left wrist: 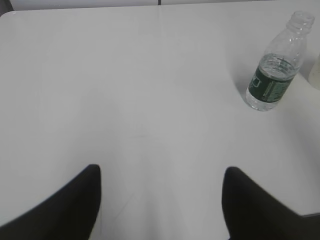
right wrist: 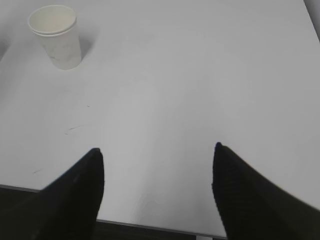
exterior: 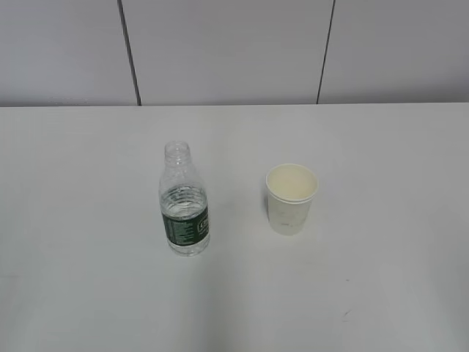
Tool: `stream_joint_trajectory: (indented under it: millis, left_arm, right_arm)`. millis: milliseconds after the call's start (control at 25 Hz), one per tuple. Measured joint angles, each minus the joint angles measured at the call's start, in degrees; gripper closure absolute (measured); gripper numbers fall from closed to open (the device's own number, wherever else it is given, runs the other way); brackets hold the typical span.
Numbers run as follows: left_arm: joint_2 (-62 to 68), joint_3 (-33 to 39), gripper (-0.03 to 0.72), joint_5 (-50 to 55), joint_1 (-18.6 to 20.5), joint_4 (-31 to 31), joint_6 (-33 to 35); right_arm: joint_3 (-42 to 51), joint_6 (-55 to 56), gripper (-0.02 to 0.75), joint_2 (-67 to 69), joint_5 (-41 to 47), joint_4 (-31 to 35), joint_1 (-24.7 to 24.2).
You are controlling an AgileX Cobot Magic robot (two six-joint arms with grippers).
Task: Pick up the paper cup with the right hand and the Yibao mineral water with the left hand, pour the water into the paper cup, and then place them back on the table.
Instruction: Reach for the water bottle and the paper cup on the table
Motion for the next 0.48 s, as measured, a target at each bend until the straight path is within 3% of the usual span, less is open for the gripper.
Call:
stream_joint_trajectory:
  millis: [480]
  left_arm:
    - [0.00, 0.00, 0.220, 0.00, 0.00, 0.00, 0.00]
  right_arm:
    - [0.00, 0.00, 0.206, 0.00, 0.00, 0.00, 0.00]
